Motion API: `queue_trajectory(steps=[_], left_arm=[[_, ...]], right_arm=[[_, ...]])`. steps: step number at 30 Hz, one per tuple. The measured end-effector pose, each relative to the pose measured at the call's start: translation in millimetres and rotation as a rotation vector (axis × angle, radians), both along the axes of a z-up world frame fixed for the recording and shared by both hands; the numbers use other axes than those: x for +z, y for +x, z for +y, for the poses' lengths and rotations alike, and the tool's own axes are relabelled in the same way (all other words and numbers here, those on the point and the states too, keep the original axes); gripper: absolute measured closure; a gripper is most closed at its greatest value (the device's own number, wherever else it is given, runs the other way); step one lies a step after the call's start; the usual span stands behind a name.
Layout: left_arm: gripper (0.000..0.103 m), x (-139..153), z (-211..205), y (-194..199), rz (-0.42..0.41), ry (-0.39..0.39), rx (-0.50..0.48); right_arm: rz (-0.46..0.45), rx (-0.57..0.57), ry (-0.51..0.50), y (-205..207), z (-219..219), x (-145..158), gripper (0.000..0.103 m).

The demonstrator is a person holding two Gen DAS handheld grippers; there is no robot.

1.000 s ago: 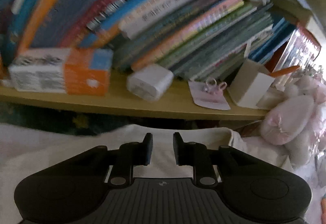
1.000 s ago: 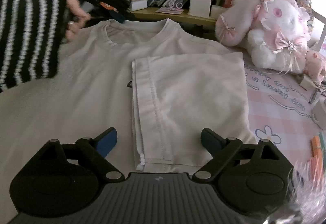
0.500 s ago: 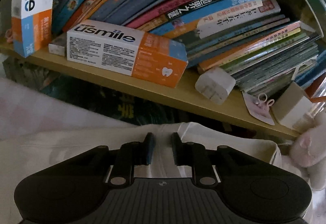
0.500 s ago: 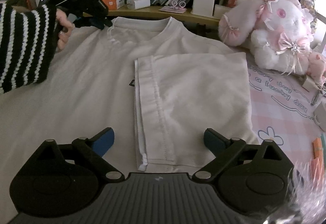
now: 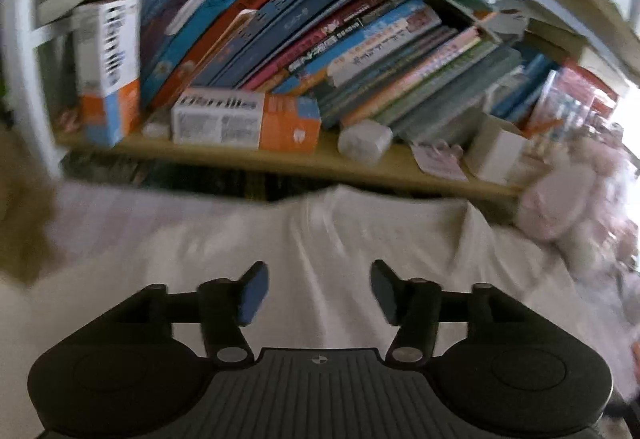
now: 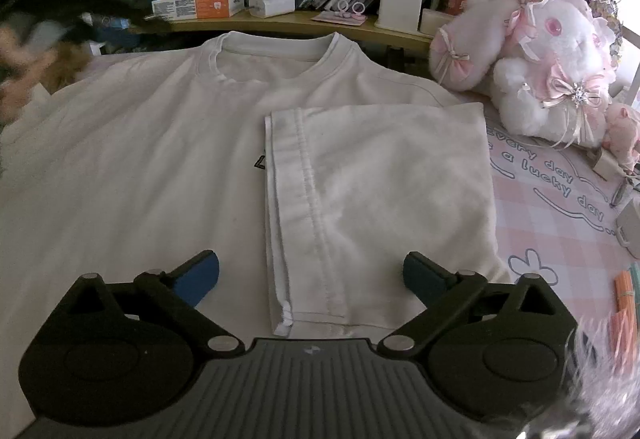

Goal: Fold clothes

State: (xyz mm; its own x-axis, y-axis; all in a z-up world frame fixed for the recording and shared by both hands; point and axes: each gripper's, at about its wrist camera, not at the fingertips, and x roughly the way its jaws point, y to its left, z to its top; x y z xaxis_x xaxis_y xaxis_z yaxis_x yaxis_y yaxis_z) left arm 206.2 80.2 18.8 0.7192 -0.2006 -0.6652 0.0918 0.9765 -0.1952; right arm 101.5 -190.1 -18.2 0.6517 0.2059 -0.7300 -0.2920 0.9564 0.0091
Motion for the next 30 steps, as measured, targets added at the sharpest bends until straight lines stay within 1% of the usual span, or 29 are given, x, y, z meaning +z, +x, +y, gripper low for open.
queue_trajectory(steps=[4,7,8,10,13,15,17,23,24,27,30], left_arm=[[0.033,3.9,10.4,-58.0,0.029,0.044,0.005],[0.028,4.8,17.6,-93.7,0.057,0.107,0.006],[0.028,5.3,18.3,-104.3,0.065,0.137,0.009],[0.028,7.8,15.6,-126.3,0.057,0.227,0.013],[0.025,10.4,12.5,-154.6,0.028,0.305,0.010],[0.023,12.5,13.0,-172.5,0.008,0.307,0.006],[0.022,14.2,14.8,-187.1,0.001,0.291,-0.004],[0.020,10.8,22.6,-221.8,0.030,0.240,-0.030],[0.017,9.1,24.1,-226.7,0.038,0.234,-0.035],[0.013,3.1,27.2,-240.0,0.056,0.215,-0.058],[0.012,-0.7,32.1,-247.8,0.061,0.200,-0.084]], right_arm=[[0.028,0.000,-0.009,4.4,1.8,2.7,0.002],[0.060,-0.005,-0.017,9.7,3.7,5.8,0.003],[0.063,-0.014,-0.019,8.9,4.4,8.0,0.004],[0.055,-0.038,-0.021,3.7,6.2,14.3,0.005],[0.029,-0.049,-0.010,-17.5,9.1,27.9,0.004],[0.018,-0.057,-0.009,-38.5,13.3,34.7,0.004],[0.011,-0.069,-0.011,-61.7,18.7,40.1,0.003],[-0.008,-0.181,-0.023,-127.8,28.7,41.8,0.002],[-0.014,-0.203,-0.027,-137.1,30.2,41.1,0.002],[-0.017,-0.252,-0.038,-159.5,35.0,38.2,0.002],[-0.005,-0.289,-0.030,-172.8,39.0,37.3,0.002]])
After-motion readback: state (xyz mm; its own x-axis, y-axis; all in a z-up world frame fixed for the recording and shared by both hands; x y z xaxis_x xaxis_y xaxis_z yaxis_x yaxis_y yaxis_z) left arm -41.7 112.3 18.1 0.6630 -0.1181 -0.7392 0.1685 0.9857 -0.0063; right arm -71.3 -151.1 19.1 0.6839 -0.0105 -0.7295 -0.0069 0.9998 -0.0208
